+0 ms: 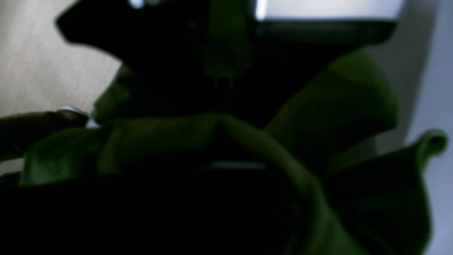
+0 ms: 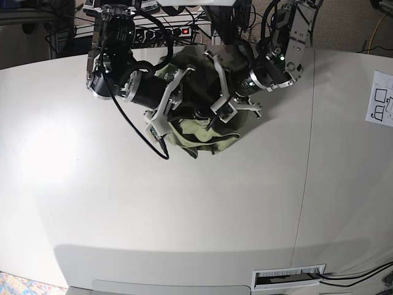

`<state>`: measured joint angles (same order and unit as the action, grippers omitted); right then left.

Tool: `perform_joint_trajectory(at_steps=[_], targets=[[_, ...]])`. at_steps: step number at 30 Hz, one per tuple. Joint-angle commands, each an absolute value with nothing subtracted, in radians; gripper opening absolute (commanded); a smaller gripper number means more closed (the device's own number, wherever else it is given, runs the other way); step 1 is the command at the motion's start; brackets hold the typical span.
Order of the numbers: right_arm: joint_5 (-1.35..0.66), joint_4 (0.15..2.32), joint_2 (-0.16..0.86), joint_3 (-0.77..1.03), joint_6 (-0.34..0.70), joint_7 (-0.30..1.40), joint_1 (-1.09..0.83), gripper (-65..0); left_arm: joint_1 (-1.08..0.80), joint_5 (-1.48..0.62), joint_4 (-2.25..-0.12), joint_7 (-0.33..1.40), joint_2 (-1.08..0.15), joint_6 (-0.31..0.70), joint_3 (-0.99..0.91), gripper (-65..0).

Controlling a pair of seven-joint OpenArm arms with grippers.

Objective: Fold the T-shirt properly

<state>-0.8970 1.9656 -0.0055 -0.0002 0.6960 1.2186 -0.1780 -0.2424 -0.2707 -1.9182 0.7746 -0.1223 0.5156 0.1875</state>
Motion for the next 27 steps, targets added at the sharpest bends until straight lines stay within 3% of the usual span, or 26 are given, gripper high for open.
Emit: perform_joint_trajectory(at_steps=[1,11,16,27], targets=[[-0.922,1.986,-0.007,0.002,0.698,1.190,-0.168,-65.0,-0.242,-0.284,-1.951,0.770,-0.120,0.520,0.186,-65.0],[-0.926,1.986,-0.008,0.001,0.698,1.181,-0.168,-65.0,-0.304,-0.103,-1.980,0.743,-0.231,0.518,0.185,-65.0],[-0.926,1.986,-0.008,0.001,0.698,1.181,-0.168,-65.0,-0.313,-0.026,-1.979,0.733,-0.287,0.462,0.185,-65.0],[-0.915,1.986,-0.008,0.001,0.698,1.180,-0.168,-65.0,-0.316,-0.024,-1.979,0.769,-0.316,0.456,0.185,-65.0]])
